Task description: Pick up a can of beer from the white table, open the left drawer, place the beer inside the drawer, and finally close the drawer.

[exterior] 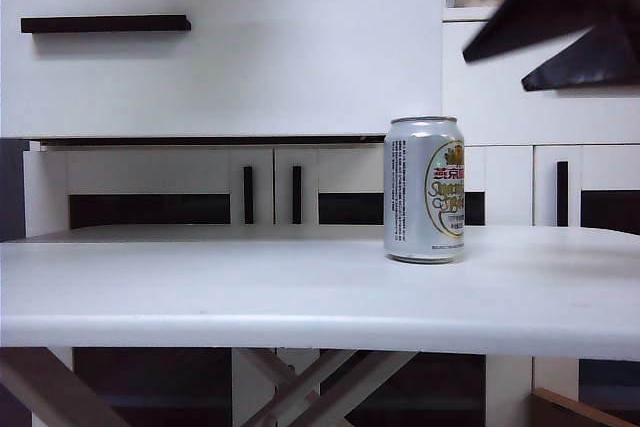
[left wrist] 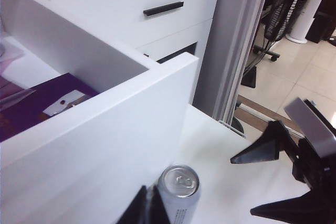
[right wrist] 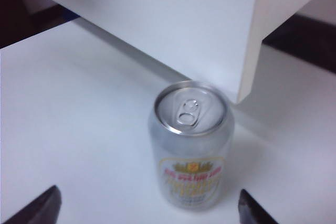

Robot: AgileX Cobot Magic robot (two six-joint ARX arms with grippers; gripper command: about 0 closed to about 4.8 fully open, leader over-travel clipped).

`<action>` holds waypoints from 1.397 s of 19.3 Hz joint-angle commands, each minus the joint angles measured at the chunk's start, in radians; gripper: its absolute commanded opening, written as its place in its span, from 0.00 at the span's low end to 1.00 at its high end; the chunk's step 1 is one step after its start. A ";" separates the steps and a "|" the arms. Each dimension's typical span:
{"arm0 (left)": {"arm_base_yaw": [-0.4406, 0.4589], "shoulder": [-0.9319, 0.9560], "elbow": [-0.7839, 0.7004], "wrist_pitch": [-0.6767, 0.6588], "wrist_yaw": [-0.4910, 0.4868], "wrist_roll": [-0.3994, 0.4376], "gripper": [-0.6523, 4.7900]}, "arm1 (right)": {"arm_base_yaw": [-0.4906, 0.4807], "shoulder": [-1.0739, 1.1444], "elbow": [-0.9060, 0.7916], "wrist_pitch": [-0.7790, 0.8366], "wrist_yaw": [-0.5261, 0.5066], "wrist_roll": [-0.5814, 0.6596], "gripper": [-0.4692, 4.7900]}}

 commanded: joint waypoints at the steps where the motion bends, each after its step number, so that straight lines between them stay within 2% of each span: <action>1: 0.001 -0.003 0.005 0.011 0.004 -0.002 0.11 | 0.002 0.028 -0.051 0.149 0.014 0.002 1.00; 7: 0.001 -0.003 0.005 0.011 0.005 -0.002 0.11 | 0.002 0.192 -0.057 0.339 0.026 0.009 1.00; 13: 0.001 -0.003 0.005 0.011 0.005 -0.002 0.11 | 0.003 0.417 -0.057 0.602 0.018 0.046 1.00; 21: 0.001 -0.003 0.005 0.011 0.005 -0.002 0.11 | 0.005 0.591 -0.057 0.772 -0.011 0.046 1.00; 27: 0.001 -0.004 0.005 0.012 0.005 -0.018 0.11 | 0.055 0.705 0.025 0.824 0.050 0.046 1.00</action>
